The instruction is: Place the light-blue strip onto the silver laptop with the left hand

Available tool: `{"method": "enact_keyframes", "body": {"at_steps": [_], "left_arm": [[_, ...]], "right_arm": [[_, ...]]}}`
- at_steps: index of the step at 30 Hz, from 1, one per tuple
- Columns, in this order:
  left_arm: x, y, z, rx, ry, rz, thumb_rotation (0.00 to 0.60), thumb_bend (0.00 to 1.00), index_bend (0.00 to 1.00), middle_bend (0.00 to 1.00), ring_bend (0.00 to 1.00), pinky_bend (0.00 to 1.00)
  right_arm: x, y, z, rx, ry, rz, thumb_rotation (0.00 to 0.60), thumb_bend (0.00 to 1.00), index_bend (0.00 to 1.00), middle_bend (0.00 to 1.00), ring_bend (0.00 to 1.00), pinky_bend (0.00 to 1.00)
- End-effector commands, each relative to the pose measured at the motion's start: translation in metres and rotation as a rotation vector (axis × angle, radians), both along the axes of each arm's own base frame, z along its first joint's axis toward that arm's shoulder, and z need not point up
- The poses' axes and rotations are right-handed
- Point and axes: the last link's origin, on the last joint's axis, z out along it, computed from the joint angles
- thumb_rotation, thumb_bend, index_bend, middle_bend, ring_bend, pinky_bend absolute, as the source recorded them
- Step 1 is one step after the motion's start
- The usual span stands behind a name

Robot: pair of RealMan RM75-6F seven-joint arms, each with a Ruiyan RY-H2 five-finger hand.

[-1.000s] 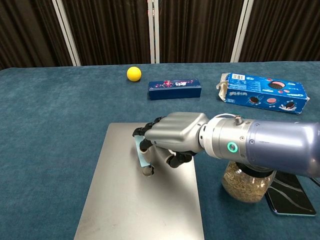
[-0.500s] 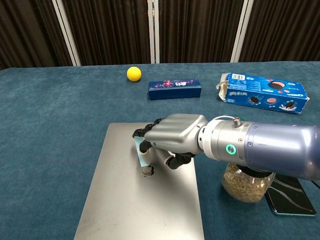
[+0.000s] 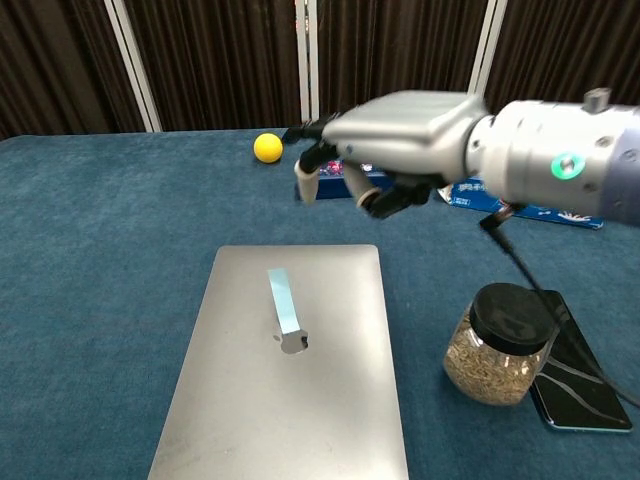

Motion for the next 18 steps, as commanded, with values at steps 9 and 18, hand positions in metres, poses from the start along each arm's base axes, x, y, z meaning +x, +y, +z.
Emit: {"method": "enact_keyframes", "body": {"at_steps": [9, 18], "left_arm": [[-0.002, -0.015, -0.003, 0.009, 0.014, -0.006, 0.6, 0.0, 0.0, 0.0, 0.0, 0.0], [-0.015, -0.036, -0.009, 0.01, 0.034, 0.027, 0.6, 0.0, 0.0, 0.0, 0.0, 0.0]], "right_arm": [[-0.113, 0.023, 0.114, -0.286, -0.186, -0.23, 0.6, 0.0, 0.07, 0.0, 0.0, 0.0], [-0.182, 0.066, 0.143, -0.452, -0.197, -0.372, 0.6, 0.0, 0.0, 0.0, 0.0, 0.0]]}}
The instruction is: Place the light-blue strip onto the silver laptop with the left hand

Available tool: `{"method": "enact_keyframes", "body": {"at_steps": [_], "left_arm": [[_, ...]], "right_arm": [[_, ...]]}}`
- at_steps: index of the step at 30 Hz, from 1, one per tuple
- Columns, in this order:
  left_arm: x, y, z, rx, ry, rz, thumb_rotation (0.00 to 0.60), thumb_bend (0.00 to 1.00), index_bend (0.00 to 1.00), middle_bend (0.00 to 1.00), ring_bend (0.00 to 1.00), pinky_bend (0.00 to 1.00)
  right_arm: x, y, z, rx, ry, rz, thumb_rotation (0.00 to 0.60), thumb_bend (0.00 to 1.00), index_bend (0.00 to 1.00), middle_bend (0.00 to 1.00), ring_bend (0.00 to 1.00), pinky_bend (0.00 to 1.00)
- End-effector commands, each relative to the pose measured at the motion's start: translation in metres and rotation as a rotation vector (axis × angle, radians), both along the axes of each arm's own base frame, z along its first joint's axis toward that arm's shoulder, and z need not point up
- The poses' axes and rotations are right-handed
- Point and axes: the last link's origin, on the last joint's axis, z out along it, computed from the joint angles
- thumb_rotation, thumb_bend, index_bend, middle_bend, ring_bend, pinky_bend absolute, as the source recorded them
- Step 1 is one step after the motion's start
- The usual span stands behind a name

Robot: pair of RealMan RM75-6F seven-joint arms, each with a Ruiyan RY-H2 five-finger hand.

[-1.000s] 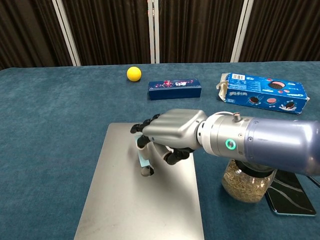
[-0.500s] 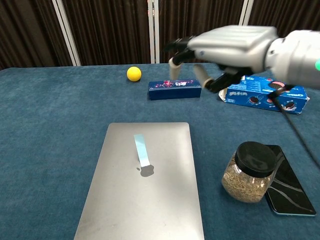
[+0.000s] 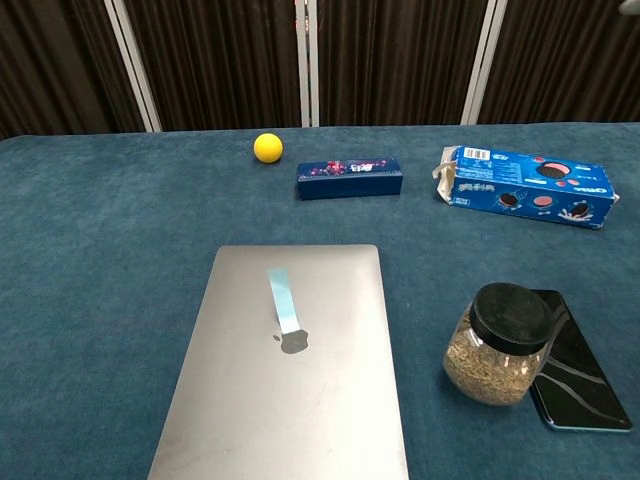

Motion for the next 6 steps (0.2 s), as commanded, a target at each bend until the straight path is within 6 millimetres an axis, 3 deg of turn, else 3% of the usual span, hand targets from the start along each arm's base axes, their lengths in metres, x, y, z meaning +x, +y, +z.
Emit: {"method": "enact_keyframes", "body": {"at_steps": [1, 6], "left_arm": [[-0.006, -0.007, -0.001, 0.002, 0.012, 0.01, 0.6, 0.0, 0.0, 0.0, 0.0, 0.0], [-0.013, -0.02, 0.001, 0.02, 0.015, 0.019, 0.6, 0.0, 0.0, 0.0, 0.0, 0.0]], "right_arm": [[-0.026, 0.02, 0.007, -0.041, -0.012, -0.05, 0.6, 0.0, 0.0, 0.0, 0.0, 0.0], [-0.049, 0.043, 0.004, -0.056, -0.04, -0.098, 0.6, 0.0, 0.0, 0.0, 0.0, 0.0]]}}
